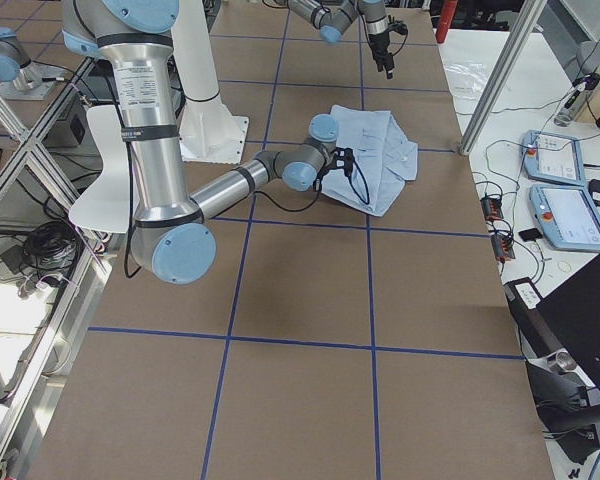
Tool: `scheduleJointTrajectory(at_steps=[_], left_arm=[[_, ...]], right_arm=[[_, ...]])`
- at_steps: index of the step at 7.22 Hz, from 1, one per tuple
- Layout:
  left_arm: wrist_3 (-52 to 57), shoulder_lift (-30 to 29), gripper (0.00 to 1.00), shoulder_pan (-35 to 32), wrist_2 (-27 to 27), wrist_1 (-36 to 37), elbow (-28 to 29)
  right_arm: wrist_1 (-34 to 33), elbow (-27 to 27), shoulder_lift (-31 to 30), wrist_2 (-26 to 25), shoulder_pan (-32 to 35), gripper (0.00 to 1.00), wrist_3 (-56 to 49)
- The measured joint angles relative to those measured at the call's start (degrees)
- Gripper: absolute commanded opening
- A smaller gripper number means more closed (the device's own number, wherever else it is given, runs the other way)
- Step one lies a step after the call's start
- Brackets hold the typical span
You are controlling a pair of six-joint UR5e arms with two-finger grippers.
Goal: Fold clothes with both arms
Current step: 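Drag the folded shirt with the right gripper toward the robot, rotating it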
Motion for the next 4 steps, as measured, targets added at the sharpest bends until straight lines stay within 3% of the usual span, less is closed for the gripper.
scheduleJointTrajectory(at_steps=[3,4], left_arm=[[-2.3,1.1,0.98,1.5,-0.1,0.2,-3.2],[-2.9,1.7,0.98,2.4,-0.1,0.2,-5.0]], right_arm=[[0.1,12.0,-11.5,-0.1,-11.8,0.00,0.3],[0.1,13.8,-13.9,-0.2,-18.1,0.12,0.4]])
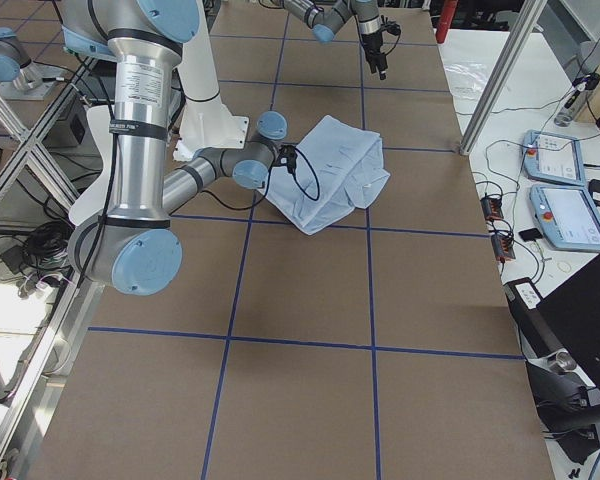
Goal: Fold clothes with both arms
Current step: 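Drag the folded shirt with the right gripper toward the robot, rotating it, then lower the left gripper to the shirt corner nearest it while the right gripper holds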
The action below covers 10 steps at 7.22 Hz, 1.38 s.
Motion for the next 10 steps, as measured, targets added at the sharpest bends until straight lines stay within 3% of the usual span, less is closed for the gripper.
scheduleJointTrajectory(at_steps=[1,3,4,7,10], left_arm=[[-0.3,1.2,0.98,0.7,0.0,0.0,-2.1],[-0.6,2.6,0.99,2.6,0.1,0.0,-4.3],[-0.7,2.7,0.99,4.1,0.0,0.0,-4.5],[-9.8,2.3,0.98,12.0,0.3,1.1,-6.1],[-19.4,2.2,0.92,20.9,2.1,7.0,-9.4]], right_arm=[[0.0,1.1,-1.4,0.0,-5.8,0.99,0.1],[0.3,1.9,-1.1,-0.7,-11.5,1.00,0.2],[0.7,2.0,1.1,-1.9,-10.4,1.00,0.2],[1.0,2.2,8.6,-4.2,2.1,1.00,0.2],[2.0,2.6,10.7,-4.0,11.9,1.00,0.0]])
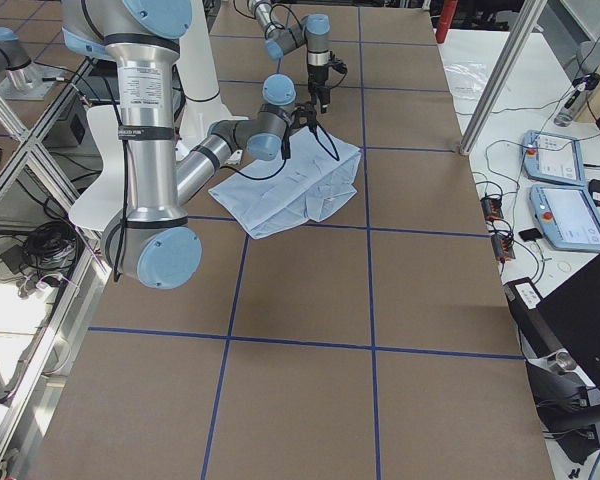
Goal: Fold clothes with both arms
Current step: 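Lower the left gripper to the shirt corner nearest it while the right gripper holds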
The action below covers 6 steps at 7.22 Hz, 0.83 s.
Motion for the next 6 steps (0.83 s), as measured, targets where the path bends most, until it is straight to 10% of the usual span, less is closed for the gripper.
scheduleJointTrajectory(at_steps=[6], left_arm=[[-1.4,-2.1,0.71,3.2,3.8,0.4,4.7]], right_arm=[[1.1,-0.5,0.0,0.1,1.4,1.00,0.2]])
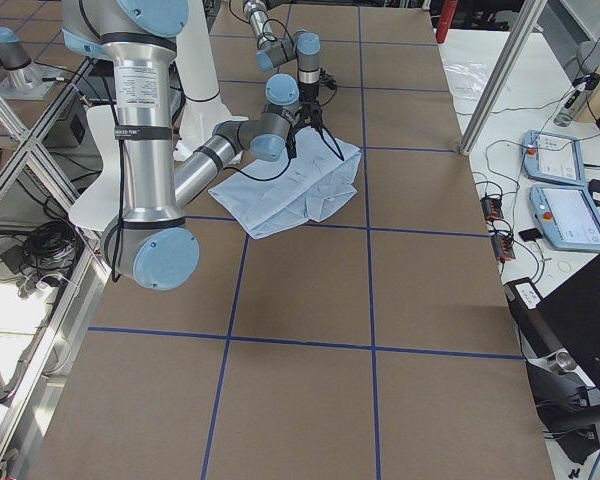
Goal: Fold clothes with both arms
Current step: 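Lower the left gripper to the shirt corner nearest it while the right gripper holds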
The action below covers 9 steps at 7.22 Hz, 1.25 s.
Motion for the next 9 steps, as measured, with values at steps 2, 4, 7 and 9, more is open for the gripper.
scheduleJointTrajectory(at_steps=[2,4,7,9], left_arm=[[0.0,-0.6,0.65,0.0,0.6,-0.1,1.1],[0.0,-0.7,0.64,0.0,0.7,0.0,1.4],[0.0,-0.7,0.17,0.0,0.7,0.2,1.4],[0.0,-0.7,0.00,0.0,0.6,0.2,1.4]], right_arm=[[-0.1,-0.1,0.0,0.1,0.0,1.00,0.0],[-0.1,-0.4,0.0,0.2,0.0,1.00,0.0],[-0.1,-0.5,-0.2,0.2,0.0,1.00,-0.1],[-0.1,-0.6,-0.2,0.2,0.2,1.00,-0.1]])
